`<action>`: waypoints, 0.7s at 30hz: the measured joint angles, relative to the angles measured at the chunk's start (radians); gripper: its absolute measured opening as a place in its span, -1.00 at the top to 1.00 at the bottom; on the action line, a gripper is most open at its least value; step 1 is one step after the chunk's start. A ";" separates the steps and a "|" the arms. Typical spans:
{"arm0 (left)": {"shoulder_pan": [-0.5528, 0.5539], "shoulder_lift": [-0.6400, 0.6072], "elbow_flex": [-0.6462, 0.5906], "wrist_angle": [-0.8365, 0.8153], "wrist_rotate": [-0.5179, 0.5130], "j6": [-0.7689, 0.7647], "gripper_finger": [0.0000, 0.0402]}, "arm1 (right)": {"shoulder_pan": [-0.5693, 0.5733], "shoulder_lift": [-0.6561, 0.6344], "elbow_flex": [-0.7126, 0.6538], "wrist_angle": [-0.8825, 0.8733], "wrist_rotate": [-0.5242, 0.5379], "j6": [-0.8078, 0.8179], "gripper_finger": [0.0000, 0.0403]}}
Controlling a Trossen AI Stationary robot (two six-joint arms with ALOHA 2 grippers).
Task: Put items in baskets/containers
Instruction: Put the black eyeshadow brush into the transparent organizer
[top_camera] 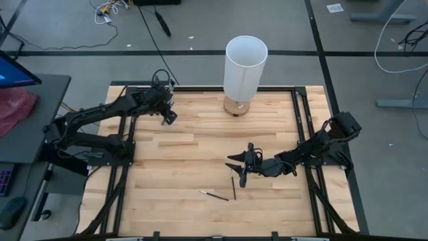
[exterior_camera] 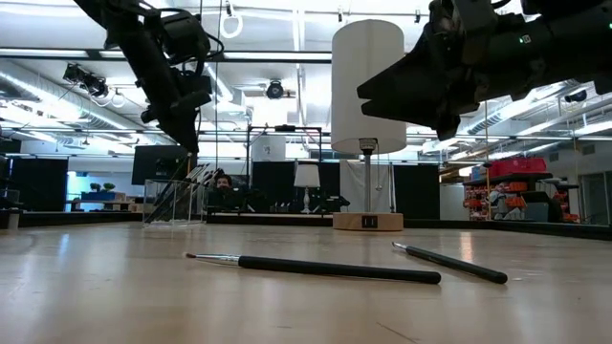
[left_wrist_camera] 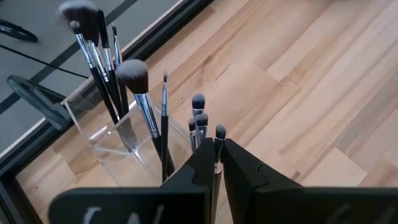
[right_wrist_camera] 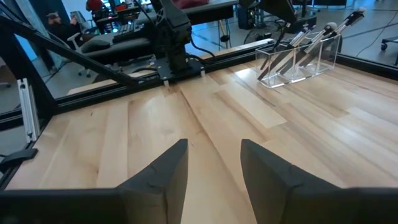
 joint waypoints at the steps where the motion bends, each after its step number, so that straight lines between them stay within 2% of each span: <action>1: 0.000 0.000 0.000 0.000 0.000 0.000 0.89 | 0.000 0.000 0.000 -0.001 0.000 0.000 0.26; 21: -0.002 0.066 -0.001 0.025 -0.016 0.015 0.86 | 0.016 0.000 0.000 -0.007 0.000 0.000 0.26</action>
